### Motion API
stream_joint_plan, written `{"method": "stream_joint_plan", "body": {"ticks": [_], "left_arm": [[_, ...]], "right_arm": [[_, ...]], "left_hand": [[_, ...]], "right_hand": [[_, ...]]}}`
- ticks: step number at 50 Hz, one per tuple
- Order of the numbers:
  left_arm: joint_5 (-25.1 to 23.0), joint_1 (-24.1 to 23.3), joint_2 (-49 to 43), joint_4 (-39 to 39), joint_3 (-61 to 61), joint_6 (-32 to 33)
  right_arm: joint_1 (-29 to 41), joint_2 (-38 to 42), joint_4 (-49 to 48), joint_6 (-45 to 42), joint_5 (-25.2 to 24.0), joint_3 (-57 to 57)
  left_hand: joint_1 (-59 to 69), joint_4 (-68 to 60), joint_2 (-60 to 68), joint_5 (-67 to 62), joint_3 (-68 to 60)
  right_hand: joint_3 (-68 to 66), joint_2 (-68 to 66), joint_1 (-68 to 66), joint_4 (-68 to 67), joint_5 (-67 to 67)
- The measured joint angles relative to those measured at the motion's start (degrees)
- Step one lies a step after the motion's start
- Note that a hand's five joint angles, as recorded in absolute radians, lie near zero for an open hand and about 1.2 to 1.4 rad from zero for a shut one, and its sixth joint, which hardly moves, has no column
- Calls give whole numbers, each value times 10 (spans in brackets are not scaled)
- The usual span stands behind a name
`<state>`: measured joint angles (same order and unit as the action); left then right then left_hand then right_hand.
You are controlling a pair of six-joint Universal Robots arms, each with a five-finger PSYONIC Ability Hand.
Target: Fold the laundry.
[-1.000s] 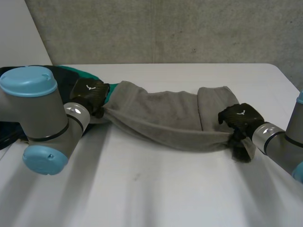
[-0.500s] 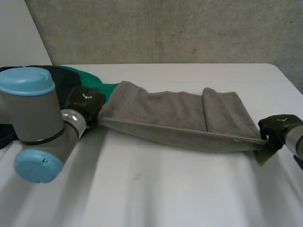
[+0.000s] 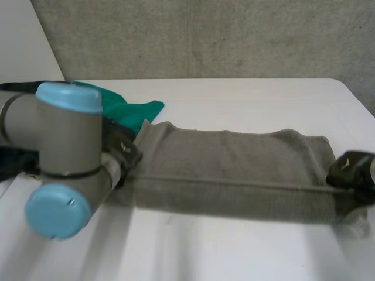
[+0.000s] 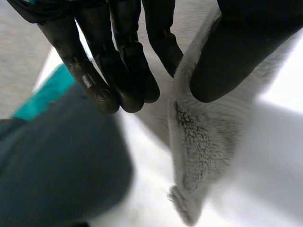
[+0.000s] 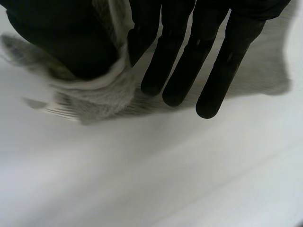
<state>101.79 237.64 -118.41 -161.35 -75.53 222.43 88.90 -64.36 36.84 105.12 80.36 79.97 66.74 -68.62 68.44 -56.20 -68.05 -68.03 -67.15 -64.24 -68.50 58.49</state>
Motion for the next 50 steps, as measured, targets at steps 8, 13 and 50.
{"method": "stream_joint_plan", "body": {"ticks": [8, 13, 50], "left_arm": [[34, 16, -81, -45, 233, 8], [25, 32, -82, -113, 364, -3], [31, 19, 7, -206, -44, 5]], "right_arm": [[14, 55, -129, 80, 14, -174], [26, 48, -277, 166, 13, -254], [10, 32, -218, 250, -88, -34]], "left_hand": [[0, 0, 0, 0, 0], [0, 0, 0, 0, 0], [0, 0, 0, -10, 0]], "right_hand": [[0, 0, 0, 0, 8], [0, 0, 0, 0, 8], [-2, 0, 0, 0, 11]]}}
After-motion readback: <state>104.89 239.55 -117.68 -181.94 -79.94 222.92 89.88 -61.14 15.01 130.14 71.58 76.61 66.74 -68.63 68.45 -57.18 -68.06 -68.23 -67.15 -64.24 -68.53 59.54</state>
